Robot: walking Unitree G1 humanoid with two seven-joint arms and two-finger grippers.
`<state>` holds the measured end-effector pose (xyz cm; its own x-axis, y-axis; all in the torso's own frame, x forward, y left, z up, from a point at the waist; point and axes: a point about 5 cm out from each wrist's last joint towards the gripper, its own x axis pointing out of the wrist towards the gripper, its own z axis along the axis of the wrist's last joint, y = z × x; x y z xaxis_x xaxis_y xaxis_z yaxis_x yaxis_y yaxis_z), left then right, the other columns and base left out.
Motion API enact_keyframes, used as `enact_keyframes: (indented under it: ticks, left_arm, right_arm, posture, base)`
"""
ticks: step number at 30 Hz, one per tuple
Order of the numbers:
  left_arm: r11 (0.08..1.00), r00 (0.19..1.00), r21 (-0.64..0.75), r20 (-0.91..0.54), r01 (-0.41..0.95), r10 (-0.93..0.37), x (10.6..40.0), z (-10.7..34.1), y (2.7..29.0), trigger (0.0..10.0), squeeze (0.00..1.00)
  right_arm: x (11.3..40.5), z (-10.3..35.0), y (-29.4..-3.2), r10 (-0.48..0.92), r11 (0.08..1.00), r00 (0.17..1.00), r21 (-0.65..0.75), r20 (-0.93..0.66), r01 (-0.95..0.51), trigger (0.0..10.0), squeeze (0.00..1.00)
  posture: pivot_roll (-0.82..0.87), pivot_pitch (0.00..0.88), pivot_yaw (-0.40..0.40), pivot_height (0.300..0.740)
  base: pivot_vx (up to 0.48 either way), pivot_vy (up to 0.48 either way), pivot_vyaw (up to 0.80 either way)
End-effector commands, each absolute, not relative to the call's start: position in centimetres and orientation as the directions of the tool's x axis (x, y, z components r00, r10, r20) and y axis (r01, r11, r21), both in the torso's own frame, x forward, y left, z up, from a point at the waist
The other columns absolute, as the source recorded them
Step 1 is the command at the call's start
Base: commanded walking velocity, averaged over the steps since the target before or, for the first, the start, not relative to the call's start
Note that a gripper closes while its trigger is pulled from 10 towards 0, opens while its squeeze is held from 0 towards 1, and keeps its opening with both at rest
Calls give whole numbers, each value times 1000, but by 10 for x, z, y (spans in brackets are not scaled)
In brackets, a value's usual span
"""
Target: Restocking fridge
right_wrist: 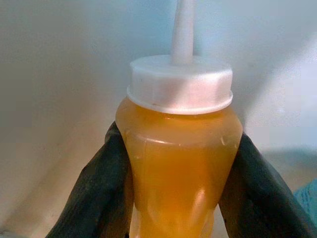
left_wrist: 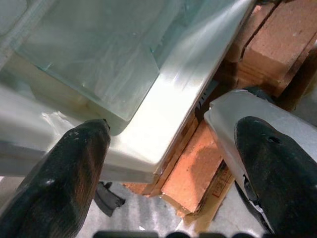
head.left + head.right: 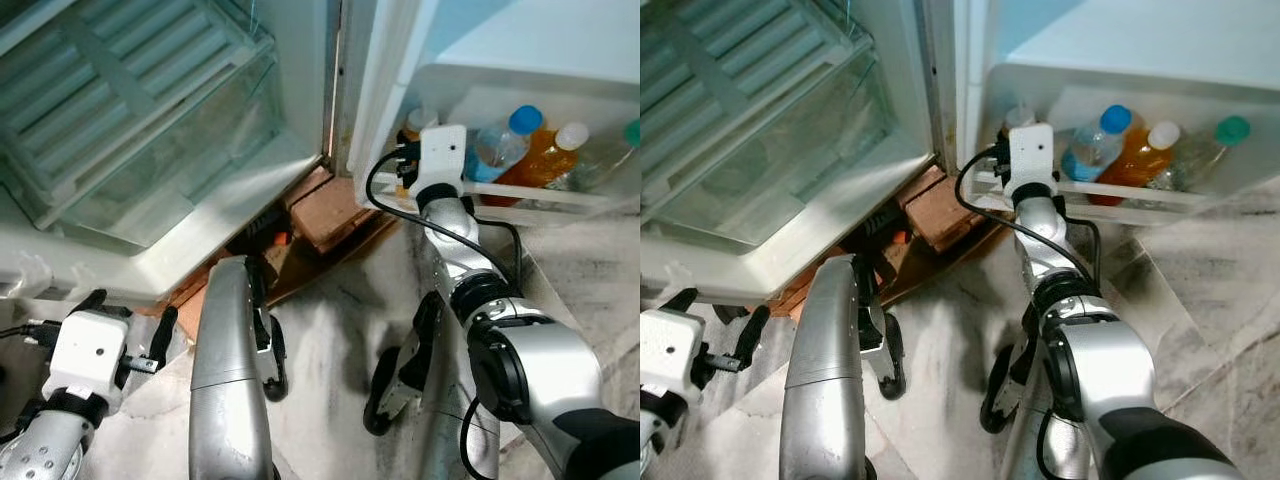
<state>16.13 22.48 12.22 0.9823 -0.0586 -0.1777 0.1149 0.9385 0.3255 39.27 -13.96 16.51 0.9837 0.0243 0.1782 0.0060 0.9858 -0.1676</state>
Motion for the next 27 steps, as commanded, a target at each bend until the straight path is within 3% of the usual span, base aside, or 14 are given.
enact_keyframes:
  ticks: [1, 19, 27]
  left_arm:
    - [940, 976, 322, -215, 109, -40, 157, 114, 227, 10000, 0]
    - [952, 993, 297, -114, 70, -37, 198, 110, 217, 10000, 0]
    - [952, 996, 299, -85, 63, -40, 216, 108, 218, 10000, 0]
  right_arm:
    - [388, 145, -151, -37, 991, 996, -127, 85, 47, 10000, 1000]
    - [397, 210, -134, 73, 966, 918, -255, 389, 31, 10000, 1000]
    - [396, 208, -128, 114, 969, 917, -248, 382, -17, 10000, 1000]
  posture:
    - [340, 425, 13, 516]
    - [263, 316, -32, 516]
    - [230, 273, -42, 516]
  base:
    - [0, 0, 0]
    - [0, 0, 0]
    - [0, 0, 0]
